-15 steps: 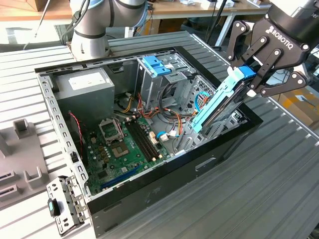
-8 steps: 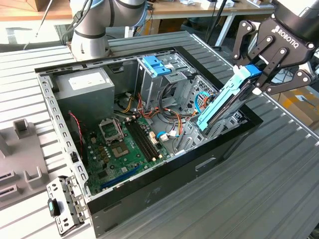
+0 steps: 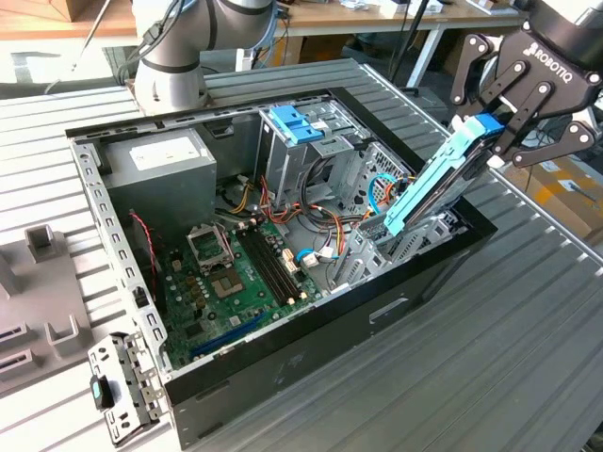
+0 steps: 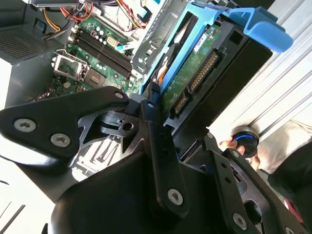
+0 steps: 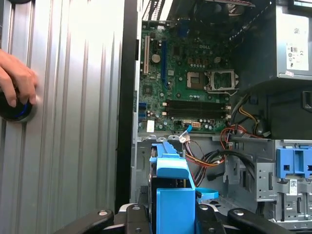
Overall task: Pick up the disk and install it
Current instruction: 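Pick up the disk, then insert the disk into the insertion slot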
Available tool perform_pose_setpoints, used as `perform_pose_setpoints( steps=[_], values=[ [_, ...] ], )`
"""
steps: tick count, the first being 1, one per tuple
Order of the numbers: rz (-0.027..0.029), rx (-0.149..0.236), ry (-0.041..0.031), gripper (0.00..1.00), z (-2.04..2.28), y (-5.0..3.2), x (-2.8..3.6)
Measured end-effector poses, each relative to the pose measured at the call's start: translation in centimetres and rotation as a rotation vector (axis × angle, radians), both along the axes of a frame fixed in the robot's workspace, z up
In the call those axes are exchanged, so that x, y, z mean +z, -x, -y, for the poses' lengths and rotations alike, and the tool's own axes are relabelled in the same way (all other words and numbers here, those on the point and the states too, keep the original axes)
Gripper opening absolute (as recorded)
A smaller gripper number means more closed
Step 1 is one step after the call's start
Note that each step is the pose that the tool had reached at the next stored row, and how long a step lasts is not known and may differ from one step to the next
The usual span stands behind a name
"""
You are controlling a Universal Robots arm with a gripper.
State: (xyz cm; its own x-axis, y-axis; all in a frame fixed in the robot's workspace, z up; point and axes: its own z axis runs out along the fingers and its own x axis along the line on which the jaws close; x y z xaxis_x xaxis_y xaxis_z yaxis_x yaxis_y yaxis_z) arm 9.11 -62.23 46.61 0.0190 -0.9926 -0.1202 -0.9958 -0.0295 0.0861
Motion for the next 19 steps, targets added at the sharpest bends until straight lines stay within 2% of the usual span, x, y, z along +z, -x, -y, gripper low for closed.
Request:
perform_pose_setpoints(
  steps=[5, 19],
  values=[
    [0.0000, 0.000, 0.0001, 0.36, 0.00, -0.17, -0.02],
    [0.0000, 0.000, 0.0000, 0.36, -0.07, 0.05, -0.38]
  ],
)
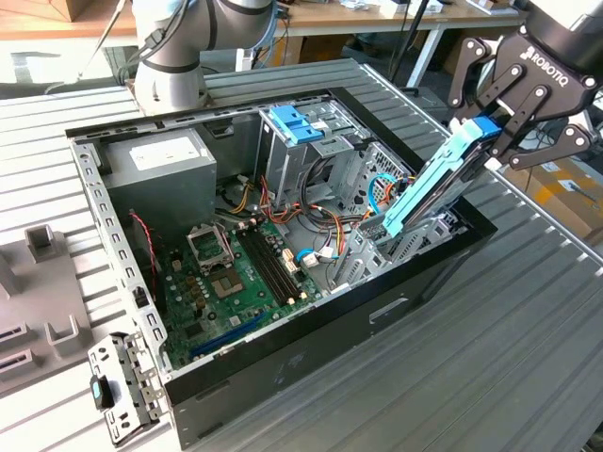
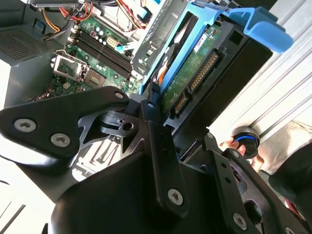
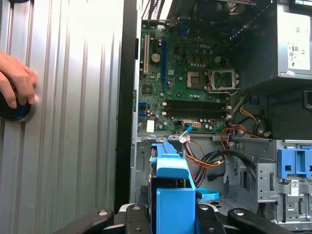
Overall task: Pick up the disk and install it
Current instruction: 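Insert the disk into the insertion slot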
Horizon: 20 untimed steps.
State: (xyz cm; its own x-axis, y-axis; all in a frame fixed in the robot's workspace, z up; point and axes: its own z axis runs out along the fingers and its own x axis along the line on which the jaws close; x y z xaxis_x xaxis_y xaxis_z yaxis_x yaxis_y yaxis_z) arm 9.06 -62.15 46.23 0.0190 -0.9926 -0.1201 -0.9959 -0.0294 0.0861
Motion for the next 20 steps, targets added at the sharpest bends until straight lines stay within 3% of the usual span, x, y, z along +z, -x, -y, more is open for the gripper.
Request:
perform_pose_setpoints(
  steps=[11, 15, 20],
  values=[
    [0.0000, -0.001, 0.0001, 0.36, -0.10, 0.27, -0.36],
    [0.0000, -0.026, 0.0000, 0.36, -0.31, 0.28, -0.69],
    [-0.0001, -0.045, -0.0001, 0.36, -1.48, 0.26, -1.35]
  ],
)
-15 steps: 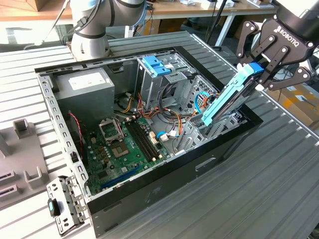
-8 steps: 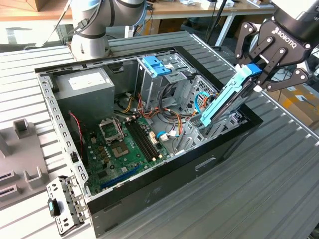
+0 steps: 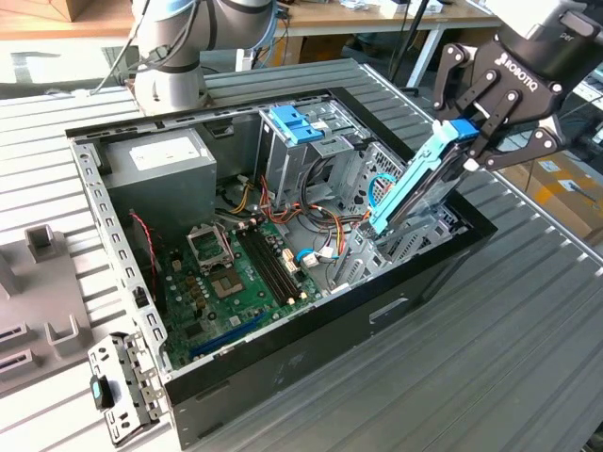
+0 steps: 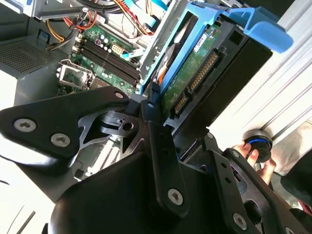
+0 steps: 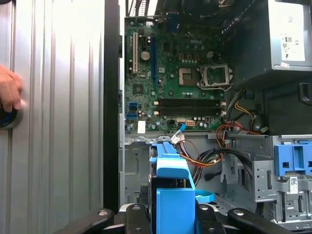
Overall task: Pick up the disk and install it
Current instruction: 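Insert the disk into the insertion slot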
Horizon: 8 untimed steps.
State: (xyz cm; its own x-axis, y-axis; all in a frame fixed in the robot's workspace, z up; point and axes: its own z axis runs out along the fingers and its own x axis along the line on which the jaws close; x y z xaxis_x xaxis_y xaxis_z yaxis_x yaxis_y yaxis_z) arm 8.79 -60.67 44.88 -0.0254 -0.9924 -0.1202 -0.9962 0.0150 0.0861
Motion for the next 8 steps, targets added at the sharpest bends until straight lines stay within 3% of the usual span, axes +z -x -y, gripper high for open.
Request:
perform_pose_setpoints(
  steps=[8],
  values=[
    [-0.0002, -0.001, 0.0000, 0.36, -0.46, -0.23, -1.05]
  ],
)
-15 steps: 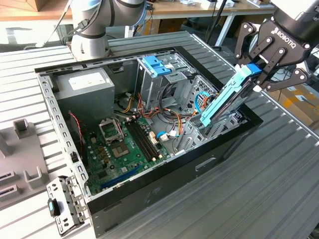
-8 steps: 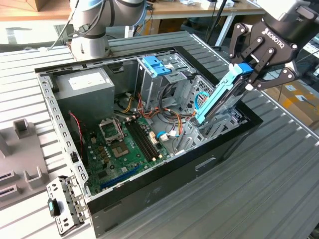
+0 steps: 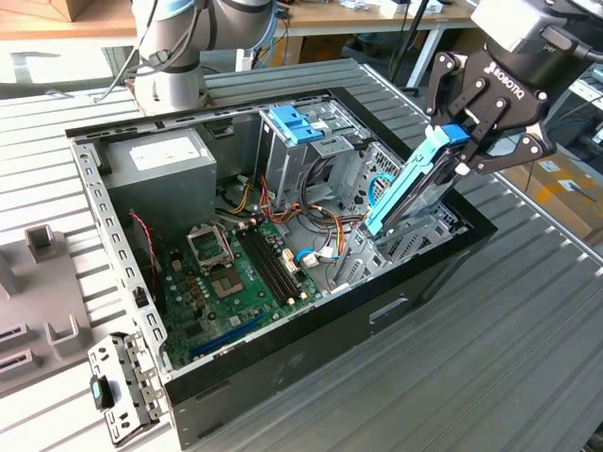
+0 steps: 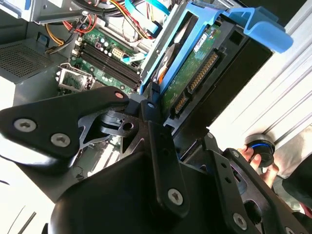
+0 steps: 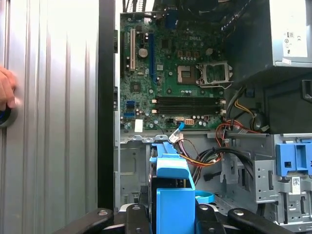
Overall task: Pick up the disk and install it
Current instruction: 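Insert the disk into the insertion slot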
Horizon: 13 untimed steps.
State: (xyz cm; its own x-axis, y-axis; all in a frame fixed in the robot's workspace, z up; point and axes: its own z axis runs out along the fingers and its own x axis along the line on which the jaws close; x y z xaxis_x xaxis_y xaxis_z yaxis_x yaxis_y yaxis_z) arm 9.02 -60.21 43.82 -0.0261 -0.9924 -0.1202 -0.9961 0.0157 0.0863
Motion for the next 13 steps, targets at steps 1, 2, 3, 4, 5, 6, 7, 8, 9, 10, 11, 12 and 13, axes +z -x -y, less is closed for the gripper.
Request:
perform_pose_setpoints(
  steps=[1, 2, 3, 4, 5, 6, 7, 8, 9, 10, 11, 12, 13],
  values=[
    [0.0000, 0.000, 0.0001, 0.36, 0.00, 0.00, -0.09],
    [0.0000, 0.000, 0.0001, 0.36, -0.01, -0.01, -0.17],
    [0.0000, -0.001, 0.0003, 0.36, -0.01, -0.01, -0.28],
    [0.0000, -0.002, 0.0003, 0.36, -0.02, -0.01, -0.36],
    [0.0000, -0.003, 0.0000, 0.36, -0.04, -0.01, -0.53],
    [0.0000, -0.004, 0.0000, 0.36, -0.07, -0.01, -0.67],
    [0.0000, -0.004, 0.0002, 0.36, -0.11, -0.01, -0.75],
    [-0.0001, -0.005, 0.0002, 0.36, -0.16, -0.01, -0.84],
    [0.0000, -0.005, 0.0001, 0.36, -0.22, -0.01, -0.91],
    [0.0000, -0.006, 0.0000, 0.36, -0.32, -0.01, -1.01],
    [-0.0001, -0.006, 0.0002, 0.36, -0.38, -0.01, -1.06],
    [0.0000, -0.007, 0.0002, 0.36, -0.43, -0.01, -1.15],
    [0.0000, -0.007, -0.0001, 0.36, -0.44, -0.01, -1.26]
  ],
)
